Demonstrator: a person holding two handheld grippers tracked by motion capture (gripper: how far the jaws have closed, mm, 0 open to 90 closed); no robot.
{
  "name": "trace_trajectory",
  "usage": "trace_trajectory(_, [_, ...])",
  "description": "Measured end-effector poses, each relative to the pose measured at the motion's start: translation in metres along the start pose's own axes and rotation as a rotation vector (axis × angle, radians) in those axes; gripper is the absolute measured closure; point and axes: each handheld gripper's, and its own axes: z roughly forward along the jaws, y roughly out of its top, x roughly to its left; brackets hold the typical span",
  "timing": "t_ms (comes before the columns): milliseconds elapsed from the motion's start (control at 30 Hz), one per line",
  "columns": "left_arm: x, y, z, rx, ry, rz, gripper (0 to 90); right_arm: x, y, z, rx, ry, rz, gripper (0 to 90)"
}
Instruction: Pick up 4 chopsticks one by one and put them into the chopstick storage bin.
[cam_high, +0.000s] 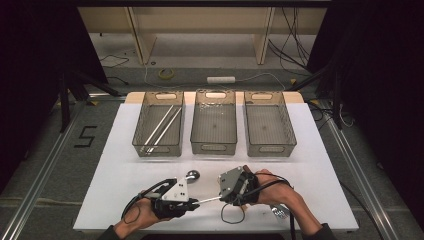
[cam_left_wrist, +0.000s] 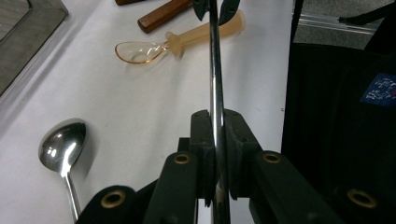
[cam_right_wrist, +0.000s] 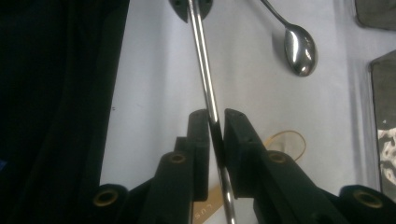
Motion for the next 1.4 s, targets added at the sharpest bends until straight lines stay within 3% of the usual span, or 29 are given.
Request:
trace_trajectory(167, [0.005,-0.003,-0.004,-0.002,0.028,-0.019,82.7,-0.003,-0.003,-0.007,-0.059,-0.015,0.065,63.4])
trace_trajectory(367, [0.012,-0.006,-0.012,-0.035,0.076,-0.056,82.8,-0.011,-0.006,-0.018,-0.128,-0.074,0.201,49.1])
trace_trajectory(467, [0.014,-0.007,-0.014,-0.048,0.098,-0.072,82.7,-0.011,-0.008,-0.022,-0.187,-0.122,0.241,43.8])
trace_trajectory(600, [0.016,-0.007,-0.016,-0.058,0.129,-0.091,82.7,-0.009,-0.011,-0.026,-0.241,-0.205,0.332,40.8])
trace_trajectory(733, [0.019,-0.008,-0.019,-0.066,0.161,-0.134,82.7,-0.003,-0.016,-0.027,-0.3,-0.274,0.427,37.1])
trace_trajectory(833, [0.022,-0.009,-0.023,-0.098,0.183,-0.176,82.7,0.002,-0.018,-0.027,-0.332,-0.33,0.502,35.3])
trace_trajectory(1000, [0.026,-0.01,-0.028,-0.123,0.224,-0.218,82.8,0.008,-0.022,-0.025,-0.386,-0.386,0.612,31.7])
trace_trajectory(1233, [0.031,-0.013,-0.036,-0.169,0.287,-0.27,82.8,0.012,-0.033,-0.016,-0.375,-0.407,0.734,27.6])
trace_trajectory(1400, [0.036,-0.016,-0.041,-0.189,0.327,-0.313,82.8,0.015,-0.04,-0.012,-0.355,-0.403,0.776,26.8])
